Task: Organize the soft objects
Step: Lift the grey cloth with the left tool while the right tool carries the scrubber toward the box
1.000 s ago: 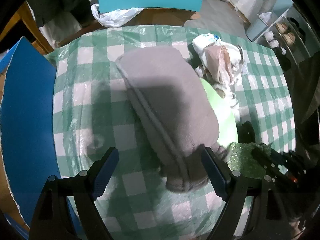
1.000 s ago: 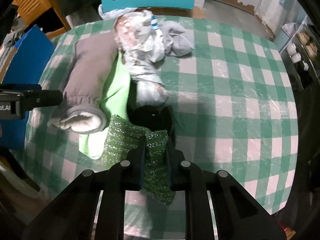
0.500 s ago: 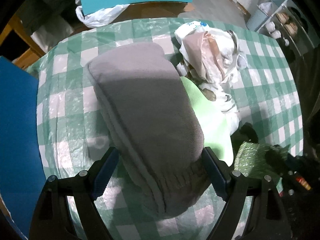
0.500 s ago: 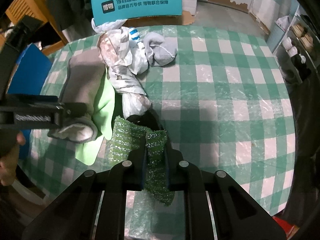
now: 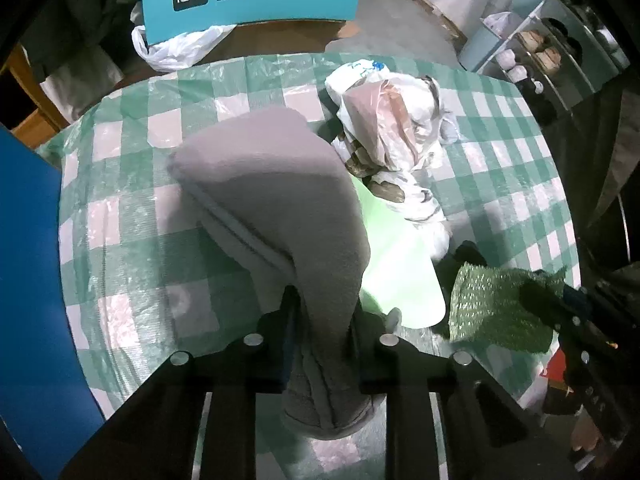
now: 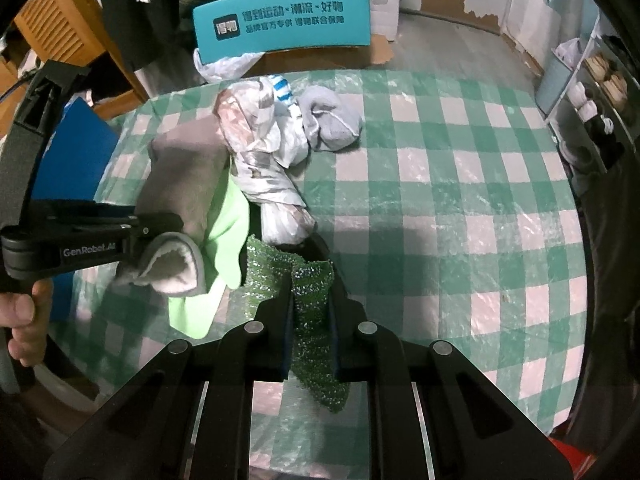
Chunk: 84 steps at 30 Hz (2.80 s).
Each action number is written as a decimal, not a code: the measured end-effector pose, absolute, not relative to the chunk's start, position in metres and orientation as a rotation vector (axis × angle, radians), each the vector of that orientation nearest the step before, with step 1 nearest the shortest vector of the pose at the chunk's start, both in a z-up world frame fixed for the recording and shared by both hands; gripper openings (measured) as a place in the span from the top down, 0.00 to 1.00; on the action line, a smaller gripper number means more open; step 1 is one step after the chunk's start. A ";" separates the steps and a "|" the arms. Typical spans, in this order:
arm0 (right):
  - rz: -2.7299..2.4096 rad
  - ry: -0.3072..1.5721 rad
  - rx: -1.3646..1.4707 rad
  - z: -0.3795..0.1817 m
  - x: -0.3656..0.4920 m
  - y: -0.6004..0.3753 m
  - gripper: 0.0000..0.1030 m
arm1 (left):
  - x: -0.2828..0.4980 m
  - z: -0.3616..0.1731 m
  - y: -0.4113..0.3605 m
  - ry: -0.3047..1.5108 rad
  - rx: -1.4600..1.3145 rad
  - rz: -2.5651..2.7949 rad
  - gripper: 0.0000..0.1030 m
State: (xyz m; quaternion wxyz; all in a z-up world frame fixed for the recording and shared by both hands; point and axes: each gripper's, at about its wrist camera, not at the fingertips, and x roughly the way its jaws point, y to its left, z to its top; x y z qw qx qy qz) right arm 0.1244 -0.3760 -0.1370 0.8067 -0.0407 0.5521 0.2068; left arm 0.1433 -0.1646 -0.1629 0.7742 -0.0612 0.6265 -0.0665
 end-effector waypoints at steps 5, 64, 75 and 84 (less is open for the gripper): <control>0.440 1.163 -0.090 -0.129 0.124 -0.373 0.88 | 0.134 -0.149 -0.159 1.325 -0.116 -0.162 0.82; 0.660 0.935 -0.122 0.003 0.095 -0.220 0.88 | 0.017 -0.006 -0.012 0.969 -0.103 -0.032 0.82; 0.720 0.964 -0.140 0.004 0.096 -0.162 0.88 | 0.004 -0.002 0.025 0.945 -0.121 0.031 0.82; 0.780 0.985 -0.181 -0.002 0.093 -0.105 0.88 | -0.008 -0.016 0.061 0.966 -0.139 0.088 0.82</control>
